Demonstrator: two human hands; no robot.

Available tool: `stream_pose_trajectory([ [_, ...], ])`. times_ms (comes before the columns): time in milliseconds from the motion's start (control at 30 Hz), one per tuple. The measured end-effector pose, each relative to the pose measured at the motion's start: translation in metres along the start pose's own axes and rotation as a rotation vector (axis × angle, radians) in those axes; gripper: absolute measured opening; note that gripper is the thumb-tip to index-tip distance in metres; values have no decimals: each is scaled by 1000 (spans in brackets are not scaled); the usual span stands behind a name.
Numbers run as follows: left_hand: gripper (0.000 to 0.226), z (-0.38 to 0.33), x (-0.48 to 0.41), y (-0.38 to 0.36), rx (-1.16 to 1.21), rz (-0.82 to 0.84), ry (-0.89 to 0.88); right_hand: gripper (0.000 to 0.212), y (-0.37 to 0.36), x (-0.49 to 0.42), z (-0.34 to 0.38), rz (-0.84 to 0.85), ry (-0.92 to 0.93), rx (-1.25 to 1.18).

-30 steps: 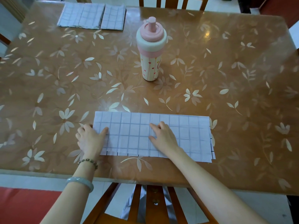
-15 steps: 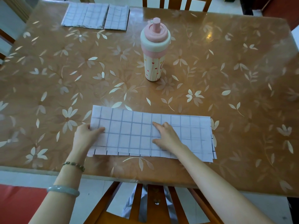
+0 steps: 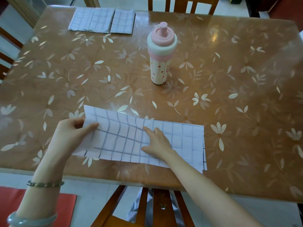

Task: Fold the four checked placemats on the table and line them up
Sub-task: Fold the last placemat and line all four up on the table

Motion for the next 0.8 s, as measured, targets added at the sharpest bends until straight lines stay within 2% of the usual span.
stream_pose_trajectory([
  [200, 12, -69, 25, -49, 47, 166, -168, 81, 2, -1, -4, -21, 14, -84],
  [300, 17, -98, 36, -85, 79, 236, -231, 77, 10, 1, -13, -48, 14, -283],
  [367, 19, -112, 43, -105, 65, 251, -274, 59, 26, 9, -29, -121, -30, -480],
  [467, 20, -131, 58, -138, 24, 272, -342, 26, 64, 37, -72, -373, -114, -718],
  [533, 22, -138, 67, -165, -8, 289, -370, 15, 85, 63, -101, -504, -162, -853],
  [600, 24, -137, 72, -197, -47, 323, -375, 9, 98, 85, -124, -562, -208, -952],
  [700, 25, -128, 72, -240, -151, 349, -384, 18, 98, 106, -147, -562, -291, -1192],
  [800, 30, -116, 66, -275, -250, 364, -343, 35, 80, 110, -157, -474, -391, -1428],
])
Point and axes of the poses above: each hand's wrist, its own x-axis away from the middle knuckle, its own y-axis out of the back of the hand, z = x × y, the point moved 10 cm from there along -x, towards the middle knuckle, and after that the axes turned 2 degrees about z, right-handed, at the moved point
